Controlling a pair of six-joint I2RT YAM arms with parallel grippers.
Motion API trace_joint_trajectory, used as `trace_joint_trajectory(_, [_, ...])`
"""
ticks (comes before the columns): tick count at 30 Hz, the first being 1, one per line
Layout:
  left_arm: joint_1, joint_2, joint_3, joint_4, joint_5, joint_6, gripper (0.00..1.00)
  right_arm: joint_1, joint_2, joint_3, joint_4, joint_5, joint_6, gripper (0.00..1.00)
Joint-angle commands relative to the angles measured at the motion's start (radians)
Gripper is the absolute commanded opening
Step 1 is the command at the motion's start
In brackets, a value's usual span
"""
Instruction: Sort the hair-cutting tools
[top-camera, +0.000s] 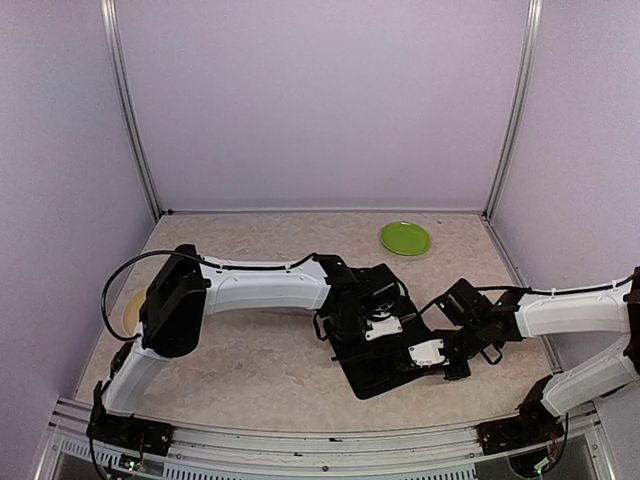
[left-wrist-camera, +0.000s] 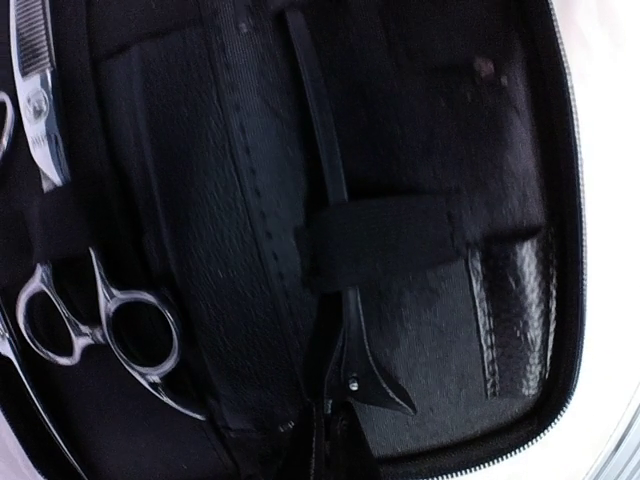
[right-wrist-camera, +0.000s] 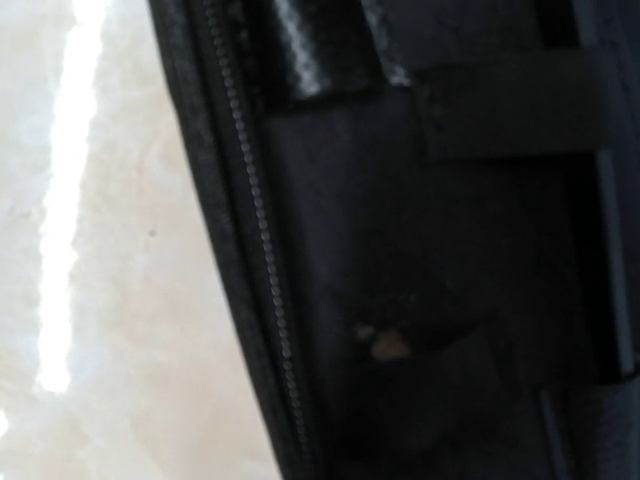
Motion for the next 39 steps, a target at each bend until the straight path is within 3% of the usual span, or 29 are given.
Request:
trace_joint_trajectory(1, [0.002, 0.077, 0.127, 0.006, 0.033, 0.028, 0.0, 0.025, 0.029, 0.003, 0.07, 0.019, 0.017, 0.07])
trace_joint_trajectory(7, [-0.009, 0.132, 0.198, 0.01, 0.099, 0.034, 0.0, 0.035, 0.03, 0.005, 0.076, 0.028, 0.024, 0.06])
trace_joint_trajectory(19, [-0.008, 0.112, 0.122, 0.11, 0.161, -0.029, 0.0, 0.049, 0.042, 0.014, 0.078, 0.025, 0.039, 0.06])
trace_joint_trajectory(21, [-0.008, 0.11, 0.119, 0.098, 0.136, -0.031, 0.05, 0.051, 0.045, 0.017, 0.074, 0.027, 0.042, 0.06])
trace_joint_trajectory(25, [0.005, 0.06, 0.055, 0.1, 0.022, -0.04, 0.24, 0.055, 0.043, 0.026, 0.068, 0.018, 0.051, 0.06])
trace_joint_trajectory(30, [0.053, -0.12, -0.132, 0.158, -0.008, -0.077, 0.4, 0.058, 0.052, 0.055, 0.046, 0.014, 0.064, 0.08])
trace_joint_trajectory(35, [0.133, -0.366, -0.329, 0.268, -0.027, -0.123, 0.46, 0.057, -0.003, 0.1, -0.022, 0.016, 0.074, 0.23])
trace_joint_trajectory(39, [0.278, -0.413, -0.388, 0.326, -0.096, -0.192, 0.51, 0.049, -0.049, 0.157, -0.068, -0.039, 0.076, 0.4])
